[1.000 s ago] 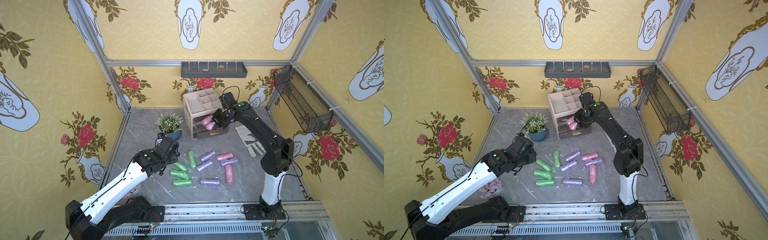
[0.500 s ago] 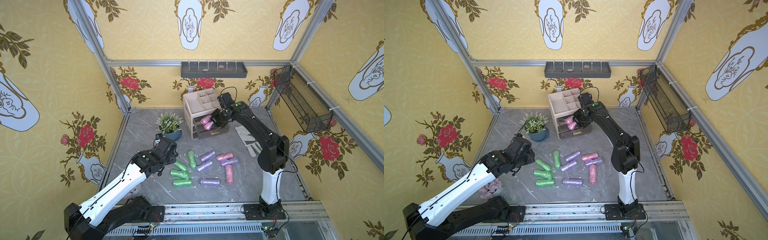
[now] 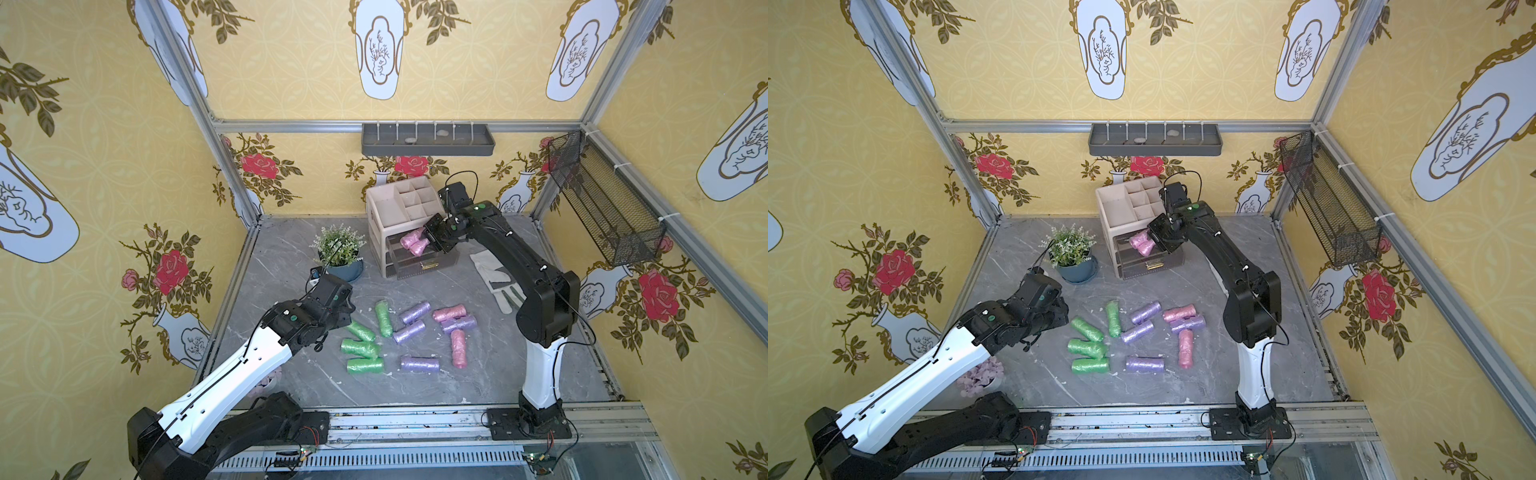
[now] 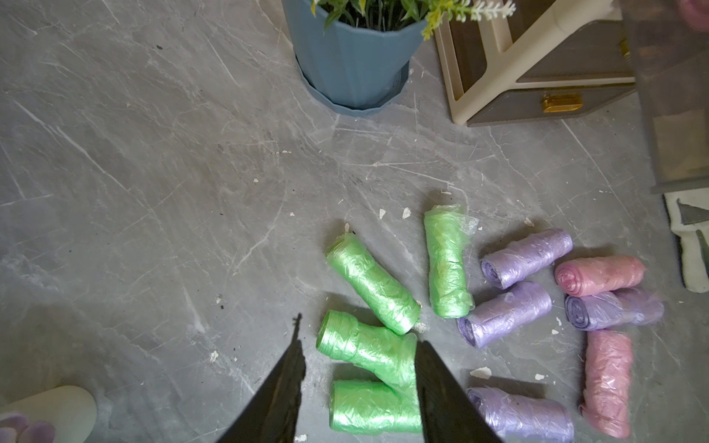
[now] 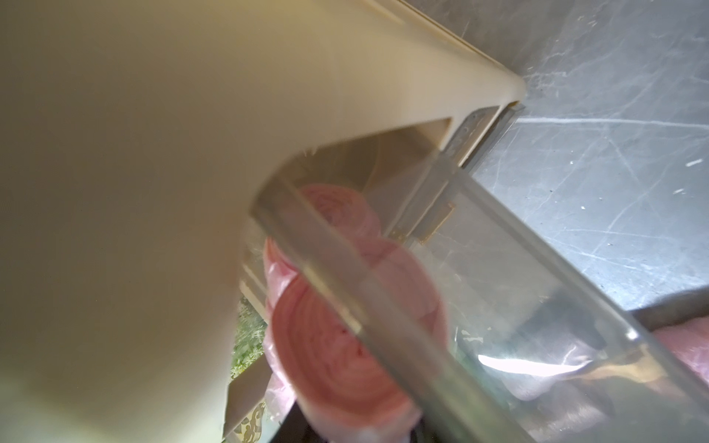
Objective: Sort the rolls of trash bags by color and place them into the drawer
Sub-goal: Place the roll of trash bags in the drawer.
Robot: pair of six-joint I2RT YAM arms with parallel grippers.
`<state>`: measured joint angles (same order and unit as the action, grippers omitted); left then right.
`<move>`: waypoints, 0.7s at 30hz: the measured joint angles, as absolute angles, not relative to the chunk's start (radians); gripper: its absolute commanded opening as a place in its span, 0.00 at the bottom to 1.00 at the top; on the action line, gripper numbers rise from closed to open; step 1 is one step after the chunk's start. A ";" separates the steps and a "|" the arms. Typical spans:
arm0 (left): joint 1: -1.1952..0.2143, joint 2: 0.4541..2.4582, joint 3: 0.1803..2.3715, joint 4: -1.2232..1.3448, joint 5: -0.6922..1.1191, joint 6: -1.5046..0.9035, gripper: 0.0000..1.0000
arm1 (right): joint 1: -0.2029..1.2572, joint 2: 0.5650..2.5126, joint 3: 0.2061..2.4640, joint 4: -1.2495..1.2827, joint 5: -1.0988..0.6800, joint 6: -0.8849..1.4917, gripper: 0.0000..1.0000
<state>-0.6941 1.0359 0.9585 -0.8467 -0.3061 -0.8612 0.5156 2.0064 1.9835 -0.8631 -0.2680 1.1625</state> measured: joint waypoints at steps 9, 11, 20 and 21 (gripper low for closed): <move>-0.694 1.035 0.958 -0.847 -0.306 -0.861 0.49 | 0.516 2.007 1.984 -0.861 -0.268 1.163 0.39; -0.694 1.035 0.958 -0.847 -0.306 -0.861 0.49 | 0.516 2.007 1.985 -0.860 -0.268 1.163 0.41; -0.694 1.028 0.958 -0.848 -0.306 -0.861 0.52 | 0.517 2.005 1.996 -0.863 -0.263 1.162 0.55; -0.694 1.028 0.958 -0.848 -0.306 -0.861 0.52 | 0.517 2.005 2.000 -0.862 -0.260 1.161 0.57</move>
